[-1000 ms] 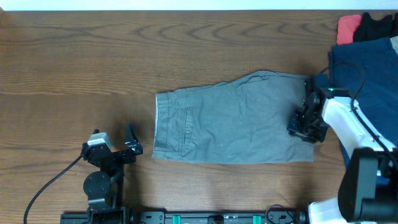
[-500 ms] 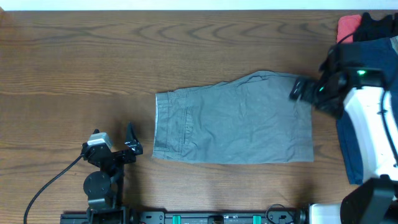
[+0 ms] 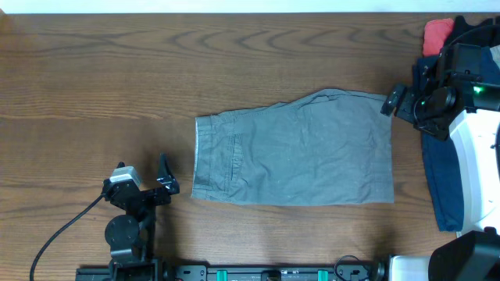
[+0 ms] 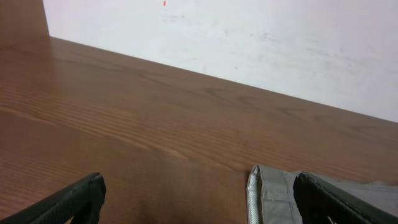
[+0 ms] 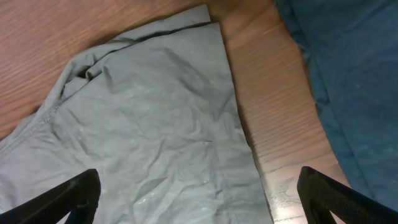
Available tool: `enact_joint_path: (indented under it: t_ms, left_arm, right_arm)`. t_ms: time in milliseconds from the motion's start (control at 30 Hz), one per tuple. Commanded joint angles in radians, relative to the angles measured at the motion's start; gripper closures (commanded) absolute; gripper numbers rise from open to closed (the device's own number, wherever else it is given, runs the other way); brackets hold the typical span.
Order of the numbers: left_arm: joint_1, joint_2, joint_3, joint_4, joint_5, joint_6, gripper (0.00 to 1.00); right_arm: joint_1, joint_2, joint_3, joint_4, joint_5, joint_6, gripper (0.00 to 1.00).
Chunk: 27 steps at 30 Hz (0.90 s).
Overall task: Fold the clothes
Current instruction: 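Release the shorts and raise the right gripper aside, then reach the left gripper to the shorts' left leg hem and grasp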
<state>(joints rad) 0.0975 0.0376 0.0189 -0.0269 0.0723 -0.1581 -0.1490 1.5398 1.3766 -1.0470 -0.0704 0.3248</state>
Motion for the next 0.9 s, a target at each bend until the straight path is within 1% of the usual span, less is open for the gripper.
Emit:
enact_joint_path:
  t_ms: [0,33,100,133,167,233,267,367,433,467,500,533,567,633,667,733,867]
  left_arm:
    - [0.004,-0.001,-0.014,-0.034,0.021,-0.005,0.02]
    - [0.004,-0.001,-0.014,-0.026,0.031,-0.013,0.02]
    - [0.004,-0.001,-0.014,-0.023,0.148,-0.113,0.02]
    - [0.004,-0.001,-0.014,-0.012,0.242,-0.189,0.02]
    - [0.004,-0.001,-0.014,0.003,0.394,-0.306,0.02]
    - [0.003,-0.001,-0.014,0.005,0.596,-0.486,0.02]
    - [0.003,-0.001,-0.014,0.0,0.65,-0.54,0.02]
    - [0.003,-0.001,-0.014,-0.021,0.73,-0.569,0.02]
    - [0.003,-0.001,-0.012,0.064,0.779,-0.664,0.02]
    - [0.003,-0.001,-0.011,0.122,0.798,-0.686,0.02]
    - [0.003,-0.001,-0.006,0.195,0.811,-0.692,0.02]
    - [0.003,-0.001,0.003,0.23,0.81,-0.691,0.02]
    - [0.003,-0.001,0.016,0.251,0.805,-0.685,0.02]
    - [0.004,0.004,0.058,0.248,0.799,-0.632,0.02]
    - [0.004,0.013,0.083,0.227,0.799,-0.611,0.02]
    - [0.004,0.065,0.166,0.121,0.799,-0.536,0.02]
    - [0.004,0.246,0.374,-0.111,0.799,-0.307,0.02]
  right_arm:
    - [0.0,-0.002,0.002,-0.001,0.01,-0.004,0.01]
    - [0.0,-0.002,0.002,-0.001,0.01,-0.004,0.01]
    - [0.0,-0.002,0.002,-0.001,0.01,-0.004,0.01]
    - [0.0,-0.002,0.002,-0.001,0.011,-0.004,0.01]
    - [0.0,-0.002,0.002,-0.001,0.011,-0.004,0.01]
    - [0.0,-0.002,0.002,-0.001,0.011,-0.004,0.01]
    - [0.001,-0.002,0.002,-0.001,0.01,-0.004,0.01]
    - [0.0,-0.002,0.002,-0.001,0.011,-0.004,0.01]
    - [0.0,-0.002,0.002,-0.001,0.011,-0.004,0.01]
    - [0.0,-0.002,0.002,-0.001,0.011,-0.004,0.01]
    - [0.0,-0.002,0.002,-0.001,0.01,-0.004,0.01]
    - [0.0,-0.002,0.002,-0.001,0.011,-0.004,0.01]
    - [0.0,-0.002,0.002,-0.001,0.011,-0.004,0.01]
    - [0.0,-0.002,0.002,-0.001,0.011,-0.004,0.01]
    - [0.0,-0.002,0.002,-0.001,0.011,-0.004,0.01]
    - [0.0,-0.002,0.002,-0.001,0.011,-0.004,0.01]
    - [0.0,-0.002,0.002,-0.001,0.011,-0.004,0.01]
